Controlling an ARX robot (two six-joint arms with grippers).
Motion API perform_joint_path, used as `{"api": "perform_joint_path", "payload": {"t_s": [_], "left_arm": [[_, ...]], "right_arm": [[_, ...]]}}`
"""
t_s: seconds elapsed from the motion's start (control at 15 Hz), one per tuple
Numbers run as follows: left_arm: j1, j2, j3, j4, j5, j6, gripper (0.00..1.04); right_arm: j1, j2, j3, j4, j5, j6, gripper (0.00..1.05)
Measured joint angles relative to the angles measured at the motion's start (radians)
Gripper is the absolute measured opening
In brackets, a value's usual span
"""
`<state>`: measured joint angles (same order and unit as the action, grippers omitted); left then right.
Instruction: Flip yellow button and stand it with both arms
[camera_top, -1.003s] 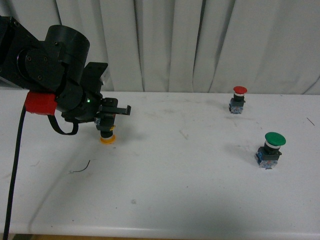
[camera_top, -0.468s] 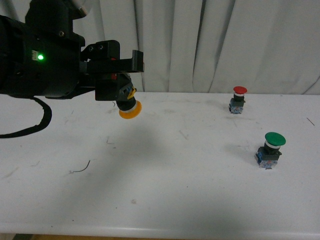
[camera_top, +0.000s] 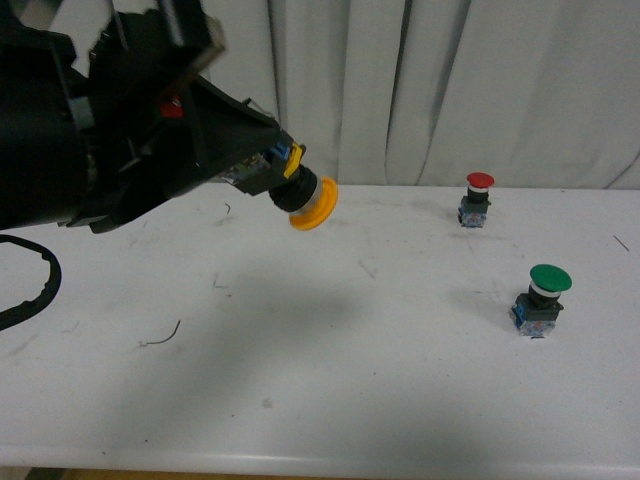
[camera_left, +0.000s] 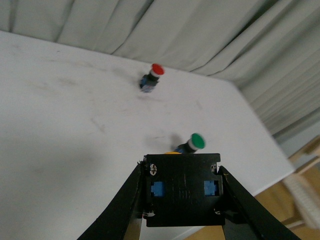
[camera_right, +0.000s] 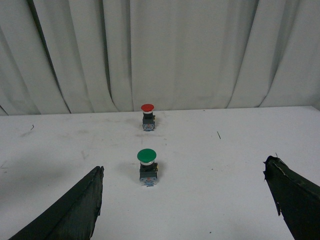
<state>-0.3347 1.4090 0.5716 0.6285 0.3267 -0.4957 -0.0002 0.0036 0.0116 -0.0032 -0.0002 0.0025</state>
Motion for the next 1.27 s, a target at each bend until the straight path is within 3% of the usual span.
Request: {"api": "perform_joint_path", "payload": {"t_s": [0.2,0.47,1.27], "left_arm": [[0.013,0.066,-0.058,0.348,0.143,-0.287,0.36],[-0.005,0.164,-0.062,0.639,0.151,-0.531,0.36],[-0.056,0.227,-0.060,0.652,0.110,-0.654,0.36]], "right_arm": [[0.000,0.000,0.000,0.000,0.000,0.000,0.98],[0.000,0.000,0.000,0.000,0.000,0.000,0.98],[0.000,0.000,0.000,0.000,0.000,0.000,0.98]]}}
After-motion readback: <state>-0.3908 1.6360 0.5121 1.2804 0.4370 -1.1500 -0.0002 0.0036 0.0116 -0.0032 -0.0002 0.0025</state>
